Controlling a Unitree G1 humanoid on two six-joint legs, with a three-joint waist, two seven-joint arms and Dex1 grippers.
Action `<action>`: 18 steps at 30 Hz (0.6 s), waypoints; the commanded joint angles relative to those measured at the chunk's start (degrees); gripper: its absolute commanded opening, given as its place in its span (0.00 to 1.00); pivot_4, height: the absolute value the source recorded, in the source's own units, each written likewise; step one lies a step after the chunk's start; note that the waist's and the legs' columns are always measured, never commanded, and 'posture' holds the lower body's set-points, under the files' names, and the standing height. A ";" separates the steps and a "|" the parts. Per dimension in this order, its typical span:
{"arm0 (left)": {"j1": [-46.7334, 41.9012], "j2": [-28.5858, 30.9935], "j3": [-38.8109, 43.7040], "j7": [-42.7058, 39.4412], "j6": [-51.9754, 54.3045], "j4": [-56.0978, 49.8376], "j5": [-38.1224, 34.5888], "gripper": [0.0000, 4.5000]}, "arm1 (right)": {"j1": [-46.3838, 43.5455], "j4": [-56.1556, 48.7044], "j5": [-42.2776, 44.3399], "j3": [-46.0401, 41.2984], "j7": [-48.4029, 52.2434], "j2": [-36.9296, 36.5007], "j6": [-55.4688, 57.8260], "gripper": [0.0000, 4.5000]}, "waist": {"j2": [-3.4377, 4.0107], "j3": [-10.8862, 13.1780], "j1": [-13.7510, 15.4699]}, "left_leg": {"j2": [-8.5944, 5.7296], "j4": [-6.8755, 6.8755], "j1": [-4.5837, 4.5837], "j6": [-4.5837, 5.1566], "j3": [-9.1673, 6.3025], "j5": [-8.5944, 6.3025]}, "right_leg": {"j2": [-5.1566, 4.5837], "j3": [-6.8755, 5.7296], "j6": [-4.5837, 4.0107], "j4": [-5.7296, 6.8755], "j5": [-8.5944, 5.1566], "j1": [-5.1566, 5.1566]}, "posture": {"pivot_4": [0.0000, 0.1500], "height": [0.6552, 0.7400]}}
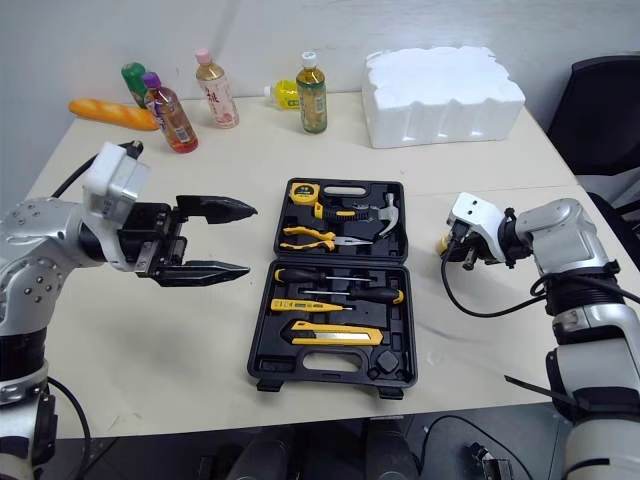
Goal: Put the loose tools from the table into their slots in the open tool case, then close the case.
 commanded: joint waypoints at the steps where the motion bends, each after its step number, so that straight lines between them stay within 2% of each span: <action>1: -0.38 -0.13 0.15 -0.67 -0.75 -1.49 -1.16 1.00 | 2.01 -8.07 2.17 -2.90 2.60 -3.10 1.65 0.00 | 0.00 0.00 0.05 | 0.00 0.00 0.00 0.00 0.00 0.00 | 0.00 0.00 0.00 0.01 0.00 0.00 | 1.00 0.98; 3: -0.43 -0.13 -0.08 -1.16 -0.42 -1.81 -1.51 1.00 | 4.44 -14.09 4.09 -4.31 3.49 -4.13 3.39 0.00 | 0.00 0.00 0.09 | 0.00 0.01 0.00 0.00 0.00 0.00 | 0.01 0.00 0.00 0.01 0.00 0.00 | 1.00 0.98; 10: 1.52 2.22 -2.62 -6.03 0.06 -4.01 -1.72 1.00 | 21.33 -52.63 20.46 -11.62 5.97 -6.54 19.15 0.00 | 0.00 0.00 0.06 | 0.08 0.00 -0.01 -0.02 -0.04 -0.02 | 0.00 -0.01 0.00 0.03 0.00 -0.01 | 1.00 0.98; 15: 3.97 6.00 -4.72 -10.81 -3.04 -3.84 1.55 1.00 | 31.45 -67.61 23.20 -11.05 0.64 -6.45 23.29 0.00 | 0.00 0.00 0.39 | 0.05 0.01 0.01 0.00 -0.03 -0.02 | -0.05 0.02 -0.02 0.02 -0.01 0.00 | 1.00 0.98; 18: 4.05 6.37 -4.74 -11.24 -2.85 -3.76 1.19 1.00 | 36.29 -70.89 21.36 -9.00 -1.98 -7.05 21.97 0.00 | -0.01 0.00 1.18 | 0.04 0.04 0.02 0.03 -0.02 -0.04 | -0.06 0.03 -0.04 -0.15 -0.02 0.01 | 1.00 0.98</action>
